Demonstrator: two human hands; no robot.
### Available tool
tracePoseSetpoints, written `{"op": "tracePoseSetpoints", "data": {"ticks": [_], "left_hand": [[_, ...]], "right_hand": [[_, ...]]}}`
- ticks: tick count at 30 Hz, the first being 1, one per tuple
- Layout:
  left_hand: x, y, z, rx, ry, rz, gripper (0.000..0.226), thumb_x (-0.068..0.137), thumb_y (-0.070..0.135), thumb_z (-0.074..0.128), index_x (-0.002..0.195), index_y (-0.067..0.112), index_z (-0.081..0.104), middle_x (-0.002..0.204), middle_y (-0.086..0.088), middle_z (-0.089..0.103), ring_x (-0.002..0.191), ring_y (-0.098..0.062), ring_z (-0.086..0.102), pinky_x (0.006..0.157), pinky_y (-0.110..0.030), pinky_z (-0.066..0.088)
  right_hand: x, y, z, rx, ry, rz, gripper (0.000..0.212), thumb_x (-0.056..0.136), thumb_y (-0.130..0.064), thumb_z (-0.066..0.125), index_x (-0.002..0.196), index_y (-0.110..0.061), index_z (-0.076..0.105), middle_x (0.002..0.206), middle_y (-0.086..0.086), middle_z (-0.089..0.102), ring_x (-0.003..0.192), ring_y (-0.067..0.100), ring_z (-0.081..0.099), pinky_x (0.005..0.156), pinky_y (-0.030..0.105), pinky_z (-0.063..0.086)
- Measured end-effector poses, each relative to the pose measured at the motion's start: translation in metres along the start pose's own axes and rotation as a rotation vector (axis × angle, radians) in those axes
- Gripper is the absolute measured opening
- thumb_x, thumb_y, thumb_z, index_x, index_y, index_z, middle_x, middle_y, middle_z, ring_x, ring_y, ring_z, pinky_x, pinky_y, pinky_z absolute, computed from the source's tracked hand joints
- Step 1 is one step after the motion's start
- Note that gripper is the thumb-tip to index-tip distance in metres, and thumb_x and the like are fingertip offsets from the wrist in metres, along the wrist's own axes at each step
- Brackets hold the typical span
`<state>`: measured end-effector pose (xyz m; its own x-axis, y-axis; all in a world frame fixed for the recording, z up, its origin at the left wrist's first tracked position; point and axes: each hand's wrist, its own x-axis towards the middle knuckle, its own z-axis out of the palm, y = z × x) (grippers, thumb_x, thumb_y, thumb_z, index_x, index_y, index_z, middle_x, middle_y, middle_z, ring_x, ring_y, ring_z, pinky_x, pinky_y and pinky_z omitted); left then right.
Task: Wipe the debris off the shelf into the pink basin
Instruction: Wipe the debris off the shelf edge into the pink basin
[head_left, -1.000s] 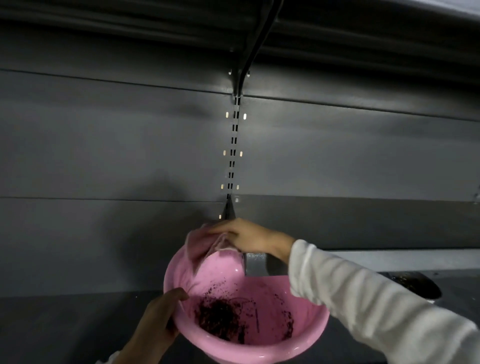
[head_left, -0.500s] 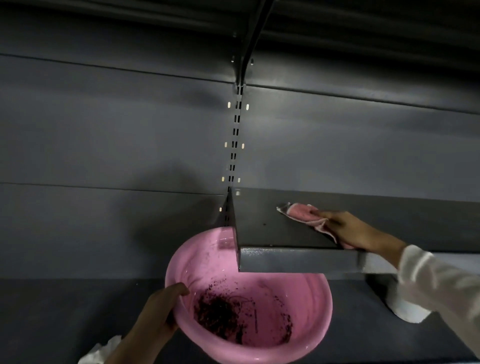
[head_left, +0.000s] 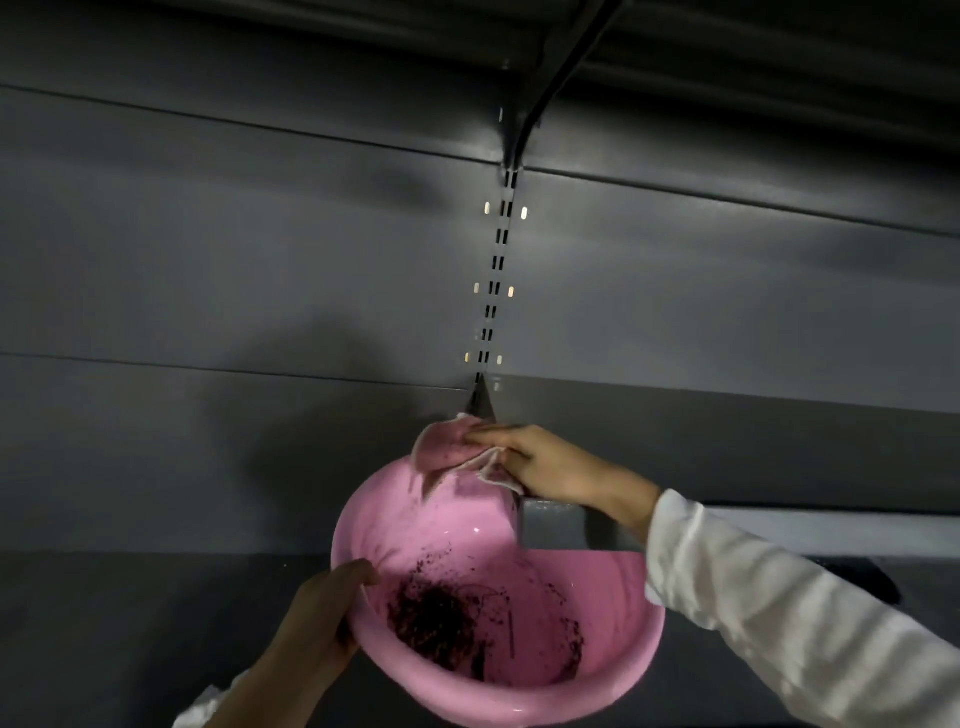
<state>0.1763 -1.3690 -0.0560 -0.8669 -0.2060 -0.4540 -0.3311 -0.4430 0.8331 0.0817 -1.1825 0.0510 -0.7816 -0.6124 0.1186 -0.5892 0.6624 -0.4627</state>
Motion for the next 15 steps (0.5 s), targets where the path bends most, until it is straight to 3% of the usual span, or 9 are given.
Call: {"op": "tracePoseSetpoints", "data": {"ticks": [3, 5, 7, 10, 15], "left_hand": [[0.008, 0.011, -0.022, 0.019, -0.010, -0.003, 0.025, 0.081, -0.007, 0.045, 0.102, -0.014, 0.058, 0.104, -0.033, 0.060, 0.097, -0.044, 0.057, 0.083, -0.048, 0.047], [0.015, 0.018, -0.038, 0.041, 0.008, 0.010, 0.021, 0.081, -0.007, 0.045, 0.098, -0.013, 0.056, 0.094, -0.029, 0.062, 0.085, -0.040, 0.058, 0.071, -0.041, 0.048], [0.024, 0.023, -0.054, 0.060, 0.037, -0.001, 0.021, 0.080, -0.008, 0.046, 0.097, -0.014, 0.056, 0.092, -0.030, 0.062, 0.078, -0.037, 0.058, 0.062, -0.035, 0.045], [0.032, 0.024, -0.081, 0.056, 0.038, -0.048, 0.028, 0.079, -0.006, 0.050, 0.103, -0.015, 0.058, 0.102, -0.036, 0.061, 0.086, -0.042, 0.059, 0.067, -0.038, 0.046], [0.033, 0.018, -0.108, 0.128, 0.047, -0.072, 0.020, 0.081, -0.001, 0.050, 0.093, -0.014, 0.060, 0.089, -0.036, 0.060, 0.080, -0.042, 0.058, 0.071, -0.045, 0.047]], "right_hand": [[0.020, -0.032, 0.023, 0.030, -0.034, 0.019, 0.042, 0.092, 0.007, 0.034, 0.130, -0.004, 0.047, 0.137, 0.017, 0.051, 0.124, 0.028, 0.050, 0.103, 0.022, 0.035], [0.030, -0.053, 0.047, 0.047, -0.051, -0.016, 0.043, 0.090, 0.011, 0.034, 0.129, -0.001, 0.048, 0.136, 0.018, 0.052, 0.123, 0.028, 0.050, 0.097, 0.016, 0.035], [0.036, -0.070, 0.073, 0.073, -0.074, -0.034, 0.046, 0.087, 0.013, 0.033, 0.128, -0.001, 0.050, 0.135, 0.019, 0.052, 0.120, 0.030, 0.052, 0.098, 0.019, 0.037], [0.041, -0.079, 0.098, 0.110, -0.061, -0.020, 0.047, 0.086, 0.015, 0.033, 0.127, -0.001, 0.051, 0.132, 0.020, 0.054, 0.117, 0.029, 0.054, 0.081, 0.009, 0.034], [0.036, -0.072, 0.110, 0.122, -0.052, 0.064, 0.041, 0.087, 0.010, 0.037, 0.122, -0.001, 0.056, 0.127, 0.019, 0.059, 0.110, 0.022, 0.056, 0.080, -0.002, 0.037]]}}
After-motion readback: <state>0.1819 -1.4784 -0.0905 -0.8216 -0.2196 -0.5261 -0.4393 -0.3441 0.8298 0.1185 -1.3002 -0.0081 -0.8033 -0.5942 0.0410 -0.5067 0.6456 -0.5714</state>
